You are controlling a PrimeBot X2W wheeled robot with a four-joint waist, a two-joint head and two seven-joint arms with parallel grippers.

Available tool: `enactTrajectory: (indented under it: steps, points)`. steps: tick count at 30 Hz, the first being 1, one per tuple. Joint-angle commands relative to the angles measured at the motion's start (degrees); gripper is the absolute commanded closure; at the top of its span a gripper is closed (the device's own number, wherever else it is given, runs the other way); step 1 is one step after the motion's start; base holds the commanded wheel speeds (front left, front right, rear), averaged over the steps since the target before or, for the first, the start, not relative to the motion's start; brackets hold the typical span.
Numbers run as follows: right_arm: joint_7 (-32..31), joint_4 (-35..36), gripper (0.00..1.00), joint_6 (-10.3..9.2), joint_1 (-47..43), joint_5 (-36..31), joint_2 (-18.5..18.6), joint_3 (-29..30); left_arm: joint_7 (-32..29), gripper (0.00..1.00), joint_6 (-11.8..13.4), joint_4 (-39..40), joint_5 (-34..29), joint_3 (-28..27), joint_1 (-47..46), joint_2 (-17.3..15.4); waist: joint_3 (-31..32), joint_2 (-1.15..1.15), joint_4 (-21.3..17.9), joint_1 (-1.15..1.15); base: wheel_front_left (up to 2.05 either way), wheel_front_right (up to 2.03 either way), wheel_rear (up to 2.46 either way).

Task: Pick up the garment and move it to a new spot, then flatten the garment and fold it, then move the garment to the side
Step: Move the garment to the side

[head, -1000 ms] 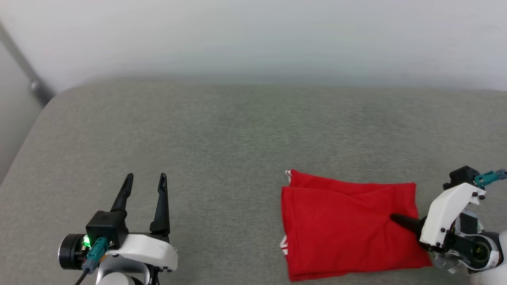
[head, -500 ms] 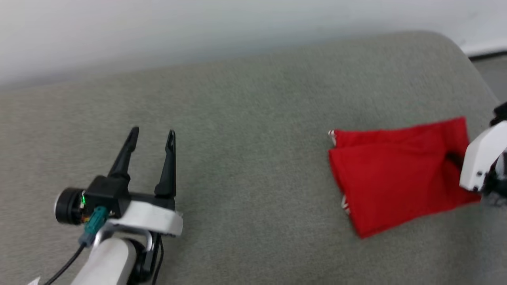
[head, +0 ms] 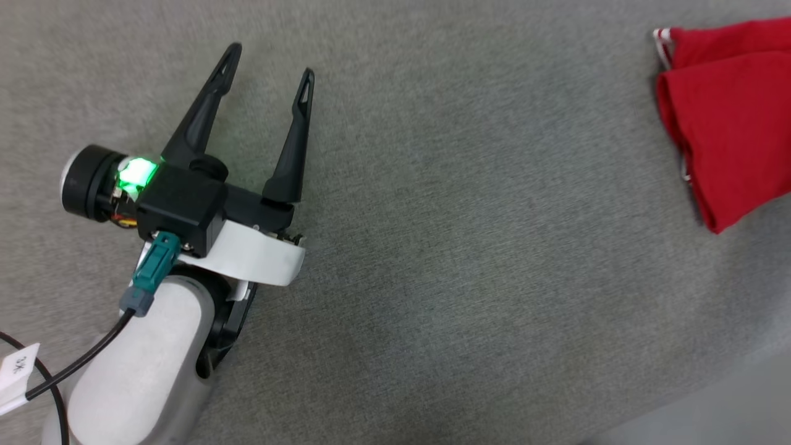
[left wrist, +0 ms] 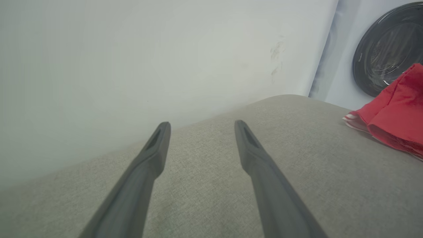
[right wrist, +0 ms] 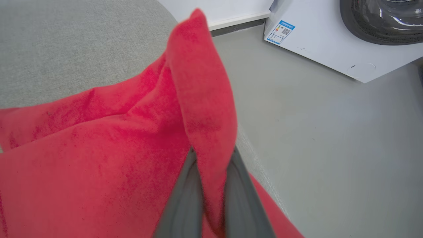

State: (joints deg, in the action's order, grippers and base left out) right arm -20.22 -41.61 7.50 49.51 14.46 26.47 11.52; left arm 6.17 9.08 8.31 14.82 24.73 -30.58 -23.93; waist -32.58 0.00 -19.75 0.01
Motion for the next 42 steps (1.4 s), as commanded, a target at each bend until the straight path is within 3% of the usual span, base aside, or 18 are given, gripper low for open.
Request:
enactTrajectory:
  steps: [1, 2, 3, 4, 5, 13, 18, 23, 33, 42]
  points:
    - [2.7, -1.9, 1.00, -0.03, 1.1, -1.2, -1.0, 0.6, -0.3, 0.00, 0.0, 0.6, -0.5, 0.1, -1.1, -0.2, -3.9, 0.00, -0.4, -0.01, 0.00, 0.00, 0.00]
    - [4.2, -3.2, 1.00, -0.03, 1.3, -1.6, -1.3, 1.3, -0.4, 0.00, -0.1, 0.8, -0.6, 0.3, -1.4, -0.1, -4.2, 0.00, -0.1, -0.01, 0.00, 0.00, 0.00]
    - [5.4, -4.6, 0.85, -0.02, 1.7, -1.8, -1.8, 1.9, -0.4, 0.00, -0.1, 0.9, -0.5, 0.4, -1.7, 0.0, -4.5, 0.00, 0.1, -0.01, 0.00, 0.00, 0.00]
    - [6.6, -5.8, 0.55, -0.02, 2.0, -2.1, -2.3, 2.2, -0.4, 0.00, -0.2, 0.8, -0.6, 0.6, -1.8, 0.1, -4.6, 0.00, 0.3, -0.01, 0.00, 0.00, 0.00]
    - [8.0, -6.6, 0.00, -0.02, 2.3, -2.8, -2.2, 2.3, -0.3, 0.00, -0.1, 0.7, -0.5, 0.7, -1.8, 0.2, -4.6, 0.00, 0.5, -0.01, 0.00, 0.00, 0.00]
    - [17.4, -11.2, 0.00, -0.03, 2.6, -8.5, 0.4, 4.7, 1.9, 0.00, 0.6, -1.3, 0.6, 0.6, 0.2, 1.2, -0.6, 0.00, 2.0, -0.01, 0.00, 0.00, 0.00]
    - [23.1, -10.9, 0.00, -0.03, -0.3, -12.2, 2.1, 3.9, 4.8, 0.00, 1.6, -4.7, 3.0, 0.2, 4.2, 2.7, 6.7, 0.00, 3.9, -0.01, 0.00, 0.00, 0.00]
    - [26.0, -8.1, 0.00, -0.03, -6.1, -11.8, 1.3, 0.0, 6.8, 0.00, 3.2, -7.8, 6.0, -1.3, 10.3, 4.2, 14.4, 0.00, 6.9, -0.01, 0.00, 0.00, 0.00]
    - [27.1, 6.8, 0.00, -0.03, -24.6, -4.1, -4.3, -6.9, 8.4, 0.00, 5.2, -11.2, 10.4, -5.8, 21.1, 3.7, 25.4, 0.00, 14.6, -0.01, 0.00, 0.00, 0.00]
    - [24.8, 25.5, 0.00, -0.03, -38.0, -2.2, -11.4, -9.9, 8.7, 0.00, 6.5, -13.5, 12.6, -9.9, 29.4, 0.7, 32.2, 0.00, 17.3, -0.01, 0.00, 0.00, 0.00]
